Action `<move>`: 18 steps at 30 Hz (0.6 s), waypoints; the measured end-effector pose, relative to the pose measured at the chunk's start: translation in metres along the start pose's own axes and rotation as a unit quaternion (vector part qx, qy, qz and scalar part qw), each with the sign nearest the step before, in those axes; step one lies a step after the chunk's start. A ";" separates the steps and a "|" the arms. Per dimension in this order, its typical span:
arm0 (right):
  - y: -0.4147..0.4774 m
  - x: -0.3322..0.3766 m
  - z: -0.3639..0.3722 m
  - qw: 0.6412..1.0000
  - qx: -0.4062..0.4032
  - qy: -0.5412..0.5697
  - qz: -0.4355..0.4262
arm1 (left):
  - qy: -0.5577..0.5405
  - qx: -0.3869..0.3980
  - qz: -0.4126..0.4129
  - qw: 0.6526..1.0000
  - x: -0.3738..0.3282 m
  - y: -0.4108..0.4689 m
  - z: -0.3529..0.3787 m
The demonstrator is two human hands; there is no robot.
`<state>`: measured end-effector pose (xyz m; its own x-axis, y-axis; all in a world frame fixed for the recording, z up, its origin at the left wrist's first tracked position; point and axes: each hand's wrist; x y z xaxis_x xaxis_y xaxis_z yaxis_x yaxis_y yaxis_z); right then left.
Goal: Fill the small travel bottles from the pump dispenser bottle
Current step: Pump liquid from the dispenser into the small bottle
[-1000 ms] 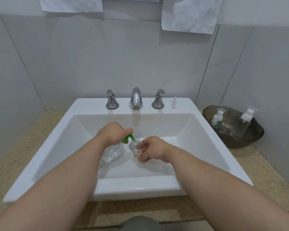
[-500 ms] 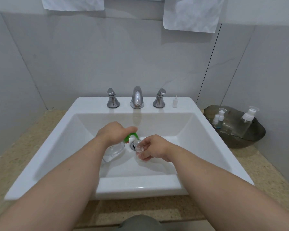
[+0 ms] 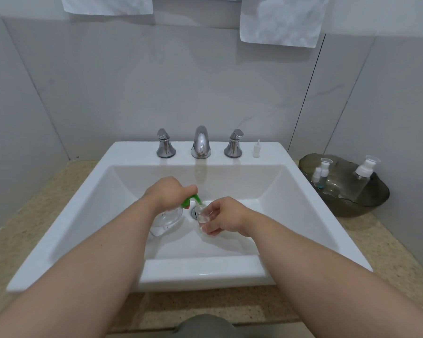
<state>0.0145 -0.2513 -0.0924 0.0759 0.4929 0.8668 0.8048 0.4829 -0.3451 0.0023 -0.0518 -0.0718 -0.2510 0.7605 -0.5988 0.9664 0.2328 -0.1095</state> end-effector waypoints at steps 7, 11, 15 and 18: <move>0.000 -0.001 0.000 1.000 0.007 -0.014 0.004 | 0.003 -0.005 0.002 1.000 0.001 0.002 0.002; 0.000 -0.001 0.001 1.000 0.007 -0.019 0.004 | 0.003 0.000 0.005 1.000 0.000 0.002 0.001; 0.001 -0.001 0.001 1.000 0.006 -0.023 0.010 | 0.010 0.000 0.007 1.000 0.000 0.002 0.000; 0.001 -0.001 0.002 1.000 0.006 -0.021 0.010 | 0.013 -0.002 0.008 1.000 0.000 0.002 -0.001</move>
<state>0.0146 -0.2497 -0.0943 0.0664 0.5325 0.8438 0.7968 0.4807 -0.3661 0.0044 -0.0506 -0.0718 -0.2379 0.7798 -0.5791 0.9698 0.2233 -0.0976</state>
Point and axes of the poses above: each hand's wrist, its own y-axis towards the middle knuckle, its own z-axis out of the palm, x = y × z, and after that the axes turned 2 degrees about -x, right-handed
